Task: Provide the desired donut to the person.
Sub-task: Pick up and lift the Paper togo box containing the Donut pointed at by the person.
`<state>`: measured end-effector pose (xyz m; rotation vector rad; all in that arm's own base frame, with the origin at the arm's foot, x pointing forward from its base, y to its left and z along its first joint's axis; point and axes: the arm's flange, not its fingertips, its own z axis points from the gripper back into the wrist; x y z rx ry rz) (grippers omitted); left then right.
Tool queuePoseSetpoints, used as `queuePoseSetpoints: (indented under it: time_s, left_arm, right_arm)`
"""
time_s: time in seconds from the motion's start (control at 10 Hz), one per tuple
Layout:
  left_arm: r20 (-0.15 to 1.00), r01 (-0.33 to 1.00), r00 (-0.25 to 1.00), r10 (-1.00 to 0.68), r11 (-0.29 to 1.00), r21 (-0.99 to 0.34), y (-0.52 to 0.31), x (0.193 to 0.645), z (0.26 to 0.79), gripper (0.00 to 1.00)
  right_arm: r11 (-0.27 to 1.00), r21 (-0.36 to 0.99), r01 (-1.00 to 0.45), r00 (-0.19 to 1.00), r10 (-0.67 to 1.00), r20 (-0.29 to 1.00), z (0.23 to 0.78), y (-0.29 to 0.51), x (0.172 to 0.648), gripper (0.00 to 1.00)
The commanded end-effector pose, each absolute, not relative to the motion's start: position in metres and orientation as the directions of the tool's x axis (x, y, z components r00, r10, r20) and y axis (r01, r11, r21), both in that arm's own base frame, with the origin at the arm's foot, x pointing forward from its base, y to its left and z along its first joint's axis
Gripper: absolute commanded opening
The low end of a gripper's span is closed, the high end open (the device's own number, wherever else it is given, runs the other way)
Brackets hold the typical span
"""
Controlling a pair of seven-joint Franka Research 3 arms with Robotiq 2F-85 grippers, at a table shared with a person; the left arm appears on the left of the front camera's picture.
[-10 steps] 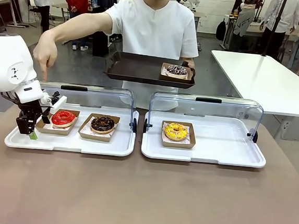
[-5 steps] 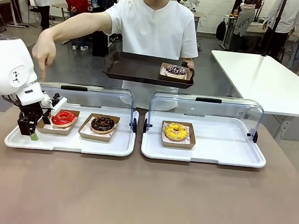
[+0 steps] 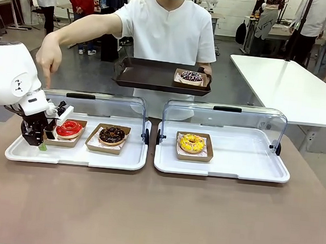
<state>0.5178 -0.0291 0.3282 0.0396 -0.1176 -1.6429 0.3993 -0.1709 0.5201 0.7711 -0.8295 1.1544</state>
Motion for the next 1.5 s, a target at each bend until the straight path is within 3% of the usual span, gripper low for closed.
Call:
queuePoseSetpoints:
  time_s: [0.0,0.2,0.8,1.1,1.4]
  left_arm:
    - [0.047,0.989,-0.093,-0.995,-0.087,0.119,-0.026,0.52,0.328,0.17]
    - [0.044,0.989,-0.096,-0.994,-0.091,0.114,-0.026,0.521,0.328,0.0]
    - [0.027,0.987,-0.109,-0.994,-0.105,0.121,-0.024,0.506,0.338,0.0]
    - [-0.045,0.978,-0.13,-0.99,-0.136,0.158,-0.022,0.459,0.394,0.0]
    - [-0.061,0.989,-0.045,-0.997,-0.053,0.135,-0.013,0.412,0.454,0.0]
  right_arm:
    - [0.226,0.093,-0.97,0.189,0.453,0.871,0.52,-0.17,0.399,1.0]
    - [0.226,0.093,-0.97,0.189,0.453,0.871,0.52,-0.17,0.399,1.0]
    - [0.226,0.093,-0.97,0.189,0.453,0.871,0.52,-0.17,0.399,1.0]
    - [0.226,0.093,-0.97,0.189,0.453,0.871,0.52,-0.17,0.399,1.0]
    - [0.226,0.093,-0.97,0.189,0.453,0.871,0.52,-0.17,0.399,1.0]
